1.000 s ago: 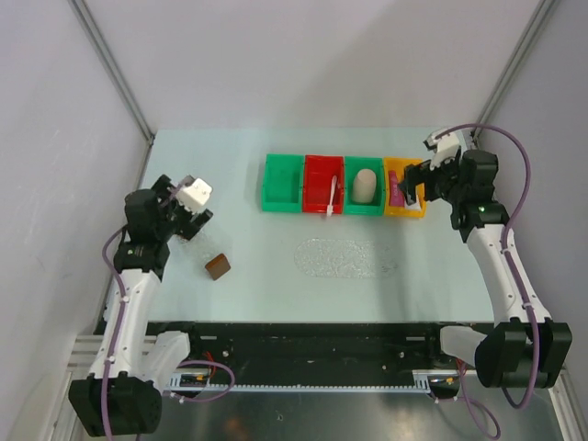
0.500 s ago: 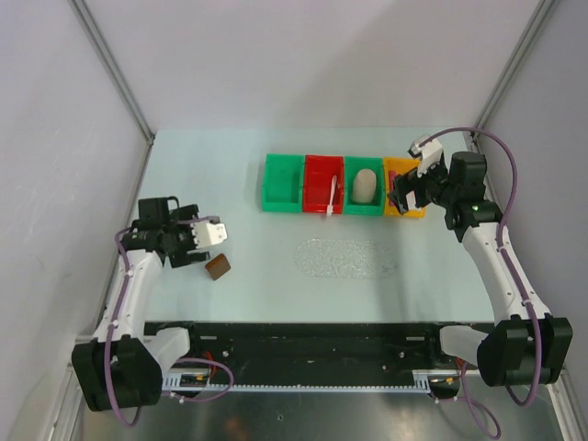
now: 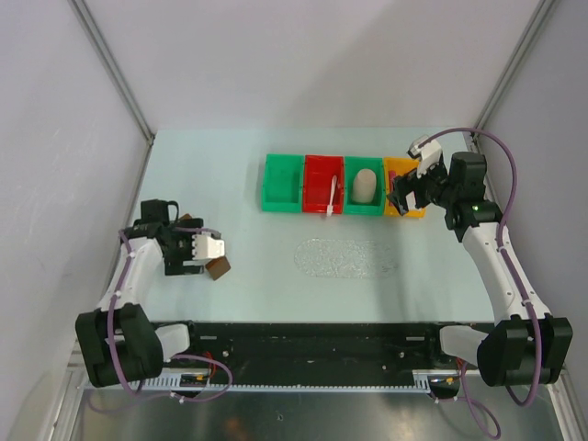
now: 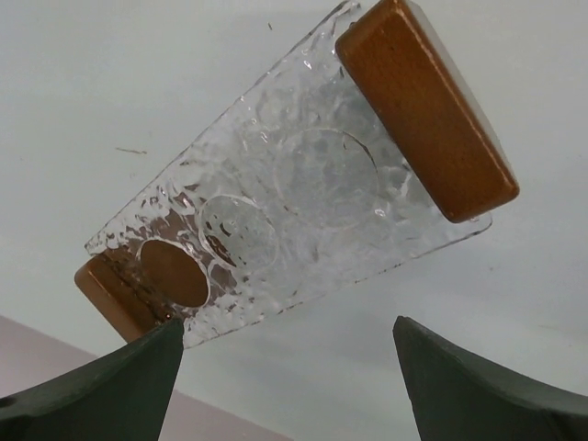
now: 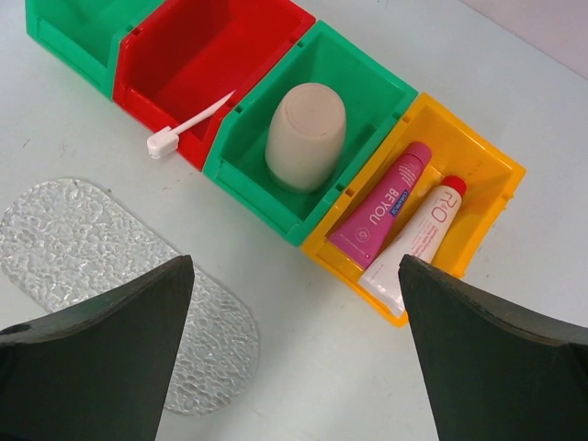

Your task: Prepare toiletry sets of a toothbrush and toothpaste on the tray

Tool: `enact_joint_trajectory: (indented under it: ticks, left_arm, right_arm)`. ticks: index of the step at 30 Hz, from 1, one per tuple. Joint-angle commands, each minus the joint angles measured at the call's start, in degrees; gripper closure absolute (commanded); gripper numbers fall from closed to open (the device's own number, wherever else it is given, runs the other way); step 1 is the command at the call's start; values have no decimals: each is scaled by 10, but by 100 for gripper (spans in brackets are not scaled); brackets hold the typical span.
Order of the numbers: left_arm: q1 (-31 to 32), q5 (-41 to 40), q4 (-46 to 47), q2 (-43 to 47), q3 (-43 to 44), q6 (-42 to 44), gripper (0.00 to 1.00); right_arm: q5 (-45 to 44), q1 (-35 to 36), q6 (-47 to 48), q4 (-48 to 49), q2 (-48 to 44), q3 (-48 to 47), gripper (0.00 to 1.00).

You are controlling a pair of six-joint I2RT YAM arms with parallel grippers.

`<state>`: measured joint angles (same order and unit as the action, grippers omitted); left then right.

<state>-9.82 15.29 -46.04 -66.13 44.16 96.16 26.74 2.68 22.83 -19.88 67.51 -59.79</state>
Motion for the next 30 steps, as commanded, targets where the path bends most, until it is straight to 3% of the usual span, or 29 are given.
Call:
enact_joint_trajectory:
  ticks: [1, 7, 20, 27, 30]
  left_arm:
    - [-12, 56, -16, -28, 35, 68, 0]
    - [-15, 79, -15, -72, 73, 67, 0]
    - [-15, 46, -15, -158, 92, 84, 1]
    - [-15, 61, -15, -173, 94, 72, 6]
    - [-15, 64, -15, -177, 91, 50, 15]
  right_arm:
    - [15, 0, 7, -1, -1, -13, 0]
    - [27, -4, 7, -4, -1, -13, 0]
    - [33, -13, 5, -6, 3, -13, 0]
    - [33, -16, 3, -6, 10, -13, 0]
    - [31, -15, 3, -5, 13, -13, 0]
